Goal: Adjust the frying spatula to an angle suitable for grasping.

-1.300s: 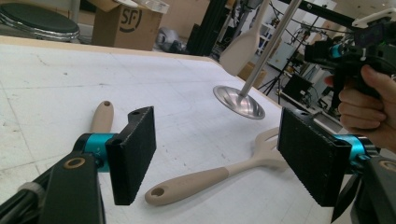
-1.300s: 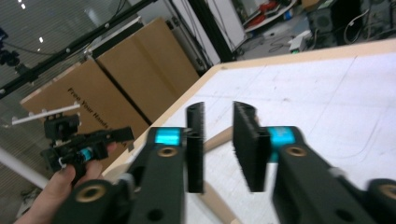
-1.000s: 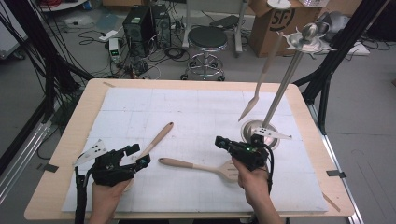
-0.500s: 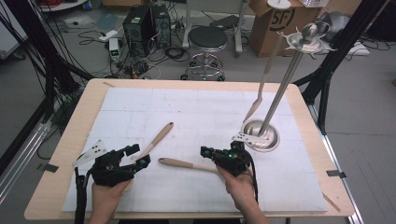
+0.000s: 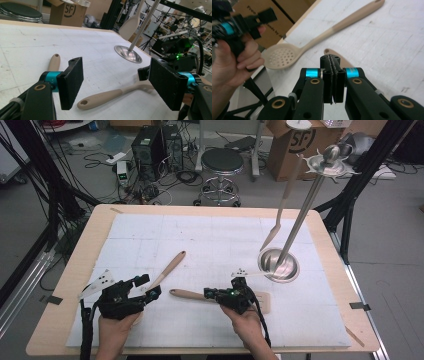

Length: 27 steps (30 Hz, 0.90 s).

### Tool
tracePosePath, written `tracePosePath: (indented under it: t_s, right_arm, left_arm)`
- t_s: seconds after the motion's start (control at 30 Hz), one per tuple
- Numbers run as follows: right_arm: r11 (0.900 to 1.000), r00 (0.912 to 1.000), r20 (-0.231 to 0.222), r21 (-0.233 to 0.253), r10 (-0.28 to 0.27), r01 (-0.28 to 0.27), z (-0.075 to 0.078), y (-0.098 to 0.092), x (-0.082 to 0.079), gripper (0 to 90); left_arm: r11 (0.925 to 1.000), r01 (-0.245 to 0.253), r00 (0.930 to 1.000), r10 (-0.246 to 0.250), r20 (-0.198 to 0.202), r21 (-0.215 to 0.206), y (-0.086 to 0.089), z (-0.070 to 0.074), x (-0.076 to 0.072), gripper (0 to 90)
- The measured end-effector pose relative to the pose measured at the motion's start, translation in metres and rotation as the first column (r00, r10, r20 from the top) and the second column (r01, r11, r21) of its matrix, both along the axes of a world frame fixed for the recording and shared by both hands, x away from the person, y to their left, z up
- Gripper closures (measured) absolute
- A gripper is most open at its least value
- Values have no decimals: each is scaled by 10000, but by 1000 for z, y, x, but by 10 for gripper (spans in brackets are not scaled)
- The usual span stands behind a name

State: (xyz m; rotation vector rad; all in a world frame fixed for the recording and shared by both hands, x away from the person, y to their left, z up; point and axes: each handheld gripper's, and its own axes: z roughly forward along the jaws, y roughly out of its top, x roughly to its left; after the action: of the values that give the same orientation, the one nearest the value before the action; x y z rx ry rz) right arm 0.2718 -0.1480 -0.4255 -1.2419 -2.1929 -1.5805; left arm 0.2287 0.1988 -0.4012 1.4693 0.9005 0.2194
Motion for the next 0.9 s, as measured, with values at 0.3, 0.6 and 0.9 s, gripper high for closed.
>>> tracePosePath:
  t_s: [0.3,0.6,0.9]
  right_arm:
    - [9987,9971,-724,-425,240,-272,-18,13,4,897]
    - [9907,9898,-1328,-1186,514,-674,-32,29,7,897]
    - [9815,9779,-1929,-1560,802,-1112,-44,39,14,897]
  left_arm:
    - [10000,1,10000,-1,13,73,0,0,1,286]
    - [9999,43,10000,-44,26,110,-1,0,0,287]
    - [10000,67,10000,-67,34,55,-2,0,0,287]
